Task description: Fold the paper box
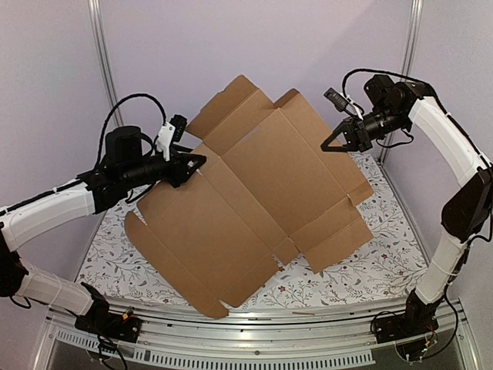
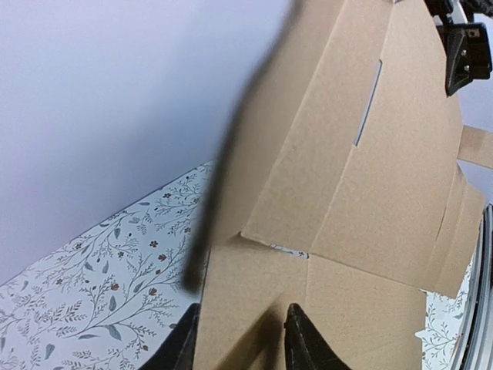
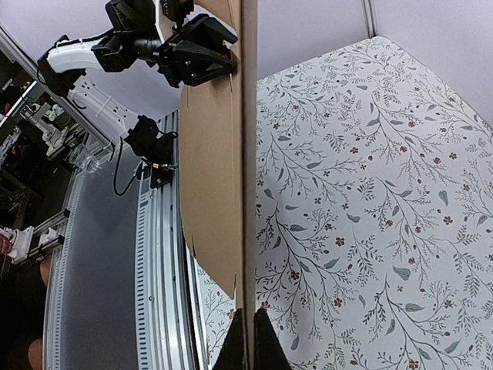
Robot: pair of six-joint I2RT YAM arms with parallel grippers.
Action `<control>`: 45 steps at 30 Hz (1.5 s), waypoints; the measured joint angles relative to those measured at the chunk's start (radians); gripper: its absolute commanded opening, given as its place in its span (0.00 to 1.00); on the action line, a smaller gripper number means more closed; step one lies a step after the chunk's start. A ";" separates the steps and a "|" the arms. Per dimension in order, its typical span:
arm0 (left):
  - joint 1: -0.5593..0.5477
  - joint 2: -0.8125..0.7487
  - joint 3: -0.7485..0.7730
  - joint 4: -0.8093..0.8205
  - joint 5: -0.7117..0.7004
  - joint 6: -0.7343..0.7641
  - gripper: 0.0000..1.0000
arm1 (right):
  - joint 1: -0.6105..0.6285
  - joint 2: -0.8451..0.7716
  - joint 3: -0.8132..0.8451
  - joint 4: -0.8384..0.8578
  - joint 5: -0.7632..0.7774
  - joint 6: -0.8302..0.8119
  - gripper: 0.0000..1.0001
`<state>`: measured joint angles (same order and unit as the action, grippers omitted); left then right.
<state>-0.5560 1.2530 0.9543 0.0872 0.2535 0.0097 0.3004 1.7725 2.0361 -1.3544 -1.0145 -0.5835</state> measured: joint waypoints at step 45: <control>-0.042 -0.100 -0.089 0.068 0.127 0.066 0.15 | -0.142 0.125 -0.151 0.260 -0.438 0.529 0.00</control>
<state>-0.5980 1.1526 0.8658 0.1547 0.3809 0.0757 0.1581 1.8973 1.8847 -1.0943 -1.4521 -0.0540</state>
